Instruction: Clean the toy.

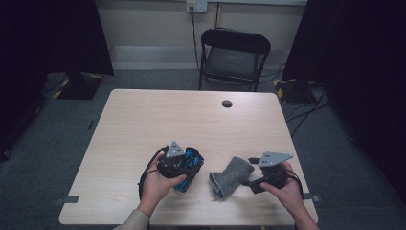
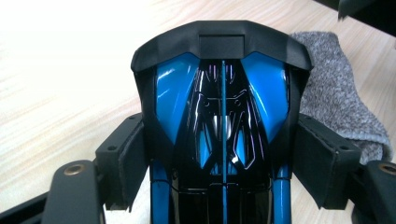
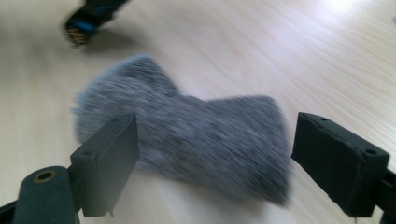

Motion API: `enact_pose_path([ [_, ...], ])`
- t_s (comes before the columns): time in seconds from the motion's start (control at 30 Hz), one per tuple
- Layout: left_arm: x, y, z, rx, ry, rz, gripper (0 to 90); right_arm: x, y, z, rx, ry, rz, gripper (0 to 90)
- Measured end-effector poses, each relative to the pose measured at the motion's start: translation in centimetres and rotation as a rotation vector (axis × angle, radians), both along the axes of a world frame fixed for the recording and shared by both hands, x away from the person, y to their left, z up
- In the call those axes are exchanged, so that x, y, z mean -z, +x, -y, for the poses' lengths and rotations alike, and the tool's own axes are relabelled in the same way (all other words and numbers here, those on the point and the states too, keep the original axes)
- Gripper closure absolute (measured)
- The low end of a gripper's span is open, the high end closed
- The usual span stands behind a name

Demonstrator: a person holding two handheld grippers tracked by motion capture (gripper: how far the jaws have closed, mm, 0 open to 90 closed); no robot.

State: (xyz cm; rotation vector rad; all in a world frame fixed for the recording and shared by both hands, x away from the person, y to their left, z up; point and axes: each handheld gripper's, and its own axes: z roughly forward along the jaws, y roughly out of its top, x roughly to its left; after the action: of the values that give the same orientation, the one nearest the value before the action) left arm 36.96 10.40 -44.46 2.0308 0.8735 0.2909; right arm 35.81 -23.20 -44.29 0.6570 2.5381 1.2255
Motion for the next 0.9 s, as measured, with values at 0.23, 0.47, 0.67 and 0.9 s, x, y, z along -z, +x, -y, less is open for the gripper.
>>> enact_pose_path([
  [0.23, -0.5, 0.1, -0.1, 0.003, -0.034, 0.014, 25.4, 1.6, 0.3, -3.2, -0.128, -0.047, -0.028, 15.3],
  [0.47, -0.9, 0.1, -0.6, -0.002, -0.050, 0.012, 25.4, 3.6, 0.8, -4.2, -0.139, -0.098, -0.063, 37.1],
  [0.67, -1.1, 0.2, -0.8, -0.004, -0.051, 0.018, 25.4, 4.4, 1.0, -3.9, -0.099, -0.103, -0.064, 51.7],
  [0.9, -1.6, 0.1, -0.7, 0.004, -0.063, 0.024, 25.4, 3.9, 1.0, -4.5, -0.047, -0.172, -0.047, 74.5],
])
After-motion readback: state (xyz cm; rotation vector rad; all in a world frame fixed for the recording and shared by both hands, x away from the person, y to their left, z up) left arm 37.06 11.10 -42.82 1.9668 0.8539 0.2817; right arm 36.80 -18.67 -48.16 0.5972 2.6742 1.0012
